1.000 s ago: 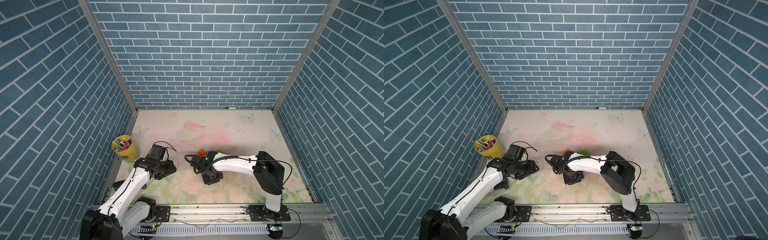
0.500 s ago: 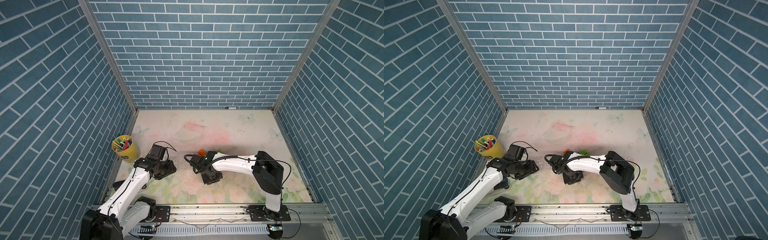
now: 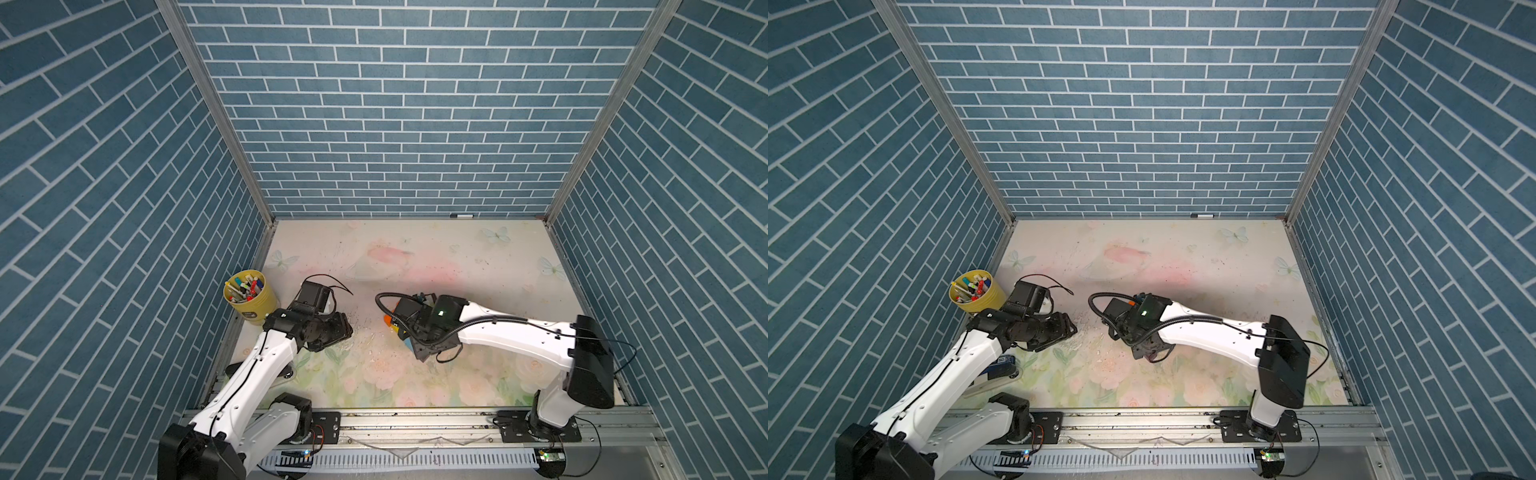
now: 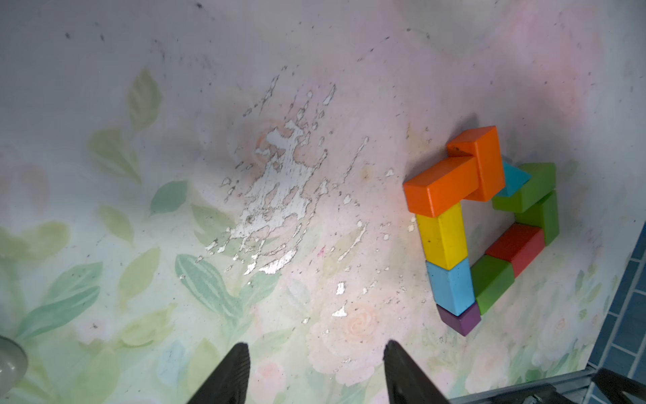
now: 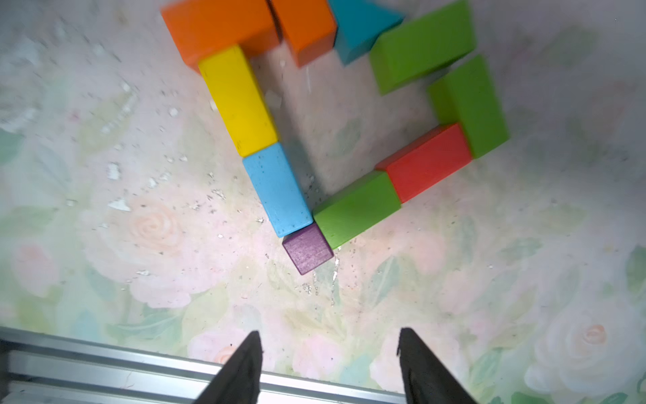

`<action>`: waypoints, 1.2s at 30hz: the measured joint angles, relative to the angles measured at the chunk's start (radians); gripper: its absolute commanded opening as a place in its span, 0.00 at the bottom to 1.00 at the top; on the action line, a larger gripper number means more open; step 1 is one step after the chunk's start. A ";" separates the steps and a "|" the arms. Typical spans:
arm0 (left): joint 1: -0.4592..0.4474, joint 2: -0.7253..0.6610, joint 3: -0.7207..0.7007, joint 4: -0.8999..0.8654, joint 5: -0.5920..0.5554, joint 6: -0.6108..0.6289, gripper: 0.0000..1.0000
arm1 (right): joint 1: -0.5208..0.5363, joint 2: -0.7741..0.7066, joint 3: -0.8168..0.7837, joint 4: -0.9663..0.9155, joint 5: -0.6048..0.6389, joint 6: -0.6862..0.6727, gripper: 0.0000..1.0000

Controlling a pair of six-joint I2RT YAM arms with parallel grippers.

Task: Assemble a heart with building blocks
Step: Assemble the building block at the center of the board, then reset both arms

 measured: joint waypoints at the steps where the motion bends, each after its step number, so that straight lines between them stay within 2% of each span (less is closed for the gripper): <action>1: 0.000 0.008 0.021 -0.005 0.000 0.008 0.66 | -0.010 -0.046 -0.005 0.002 0.029 0.000 0.67; 5: 0.000 0.047 0.127 -0.028 -0.021 0.054 0.68 | -0.131 -0.243 -0.095 0.024 0.150 0.008 0.65; 8: 0.000 0.063 0.234 -0.026 -0.069 0.109 0.70 | -0.277 -0.371 -0.189 0.031 0.301 0.018 0.67; 9: 0.000 0.063 0.264 -0.015 -0.090 0.128 0.70 | -0.312 -0.405 -0.219 0.040 0.354 0.007 0.65; 11: 0.000 0.063 0.315 0.013 -0.147 0.169 0.71 | -0.344 -0.450 -0.279 0.097 0.476 -0.030 0.82; 12: 0.000 0.064 0.333 0.037 -0.187 0.196 0.74 | -0.349 -0.461 -0.315 0.136 0.557 -0.057 0.96; 14: 0.000 0.072 0.345 0.091 -0.281 0.244 0.86 | -0.364 -0.454 -0.381 0.203 0.716 -0.097 0.98; 15: 0.000 0.085 0.339 0.130 -0.338 0.275 0.95 | -0.381 -0.435 -0.406 0.216 0.789 -0.098 0.98; 18: 0.011 0.161 0.280 0.274 -0.464 0.366 1.00 | -0.524 -0.378 -0.454 0.271 0.905 -0.093 0.98; 20: 0.042 0.238 0.221 0.369 -0.504 0.401 1.00 | -0.642 -0.397 -0.540 0.419 0.890 -0.148 0.98; 22: 0.106 0.298 0.128 0.467 -0.520 0.417 1.00 | -0.797 -0.465 -0.687 0.618 0.740 -0.224 0.99; 24: 0.183 0.311 0.038 0.532 -0.512 0.417 1.00 | -0.966 -0.533 -0.797 0.721 0.566 -0.261 0.99; 26: 0.246 0.305 -0.029 0.598 -0.508 0.422 1.00 | -1.086 -0.564 -0.846 0.793 0.506 -0.293 0.99; 31: 0.277 0.284 -0.148 0.811 -0.489 0.472 1.00 | -1.142 -0.533 -1.004 1.165 0.518 -0.429 0.93; 36: 0.277 0.330 -0.203 0.998 -0.430 0.518 1.00 | -1.165 -0.390 -1.088 1.481 0.365 -0.576 0.96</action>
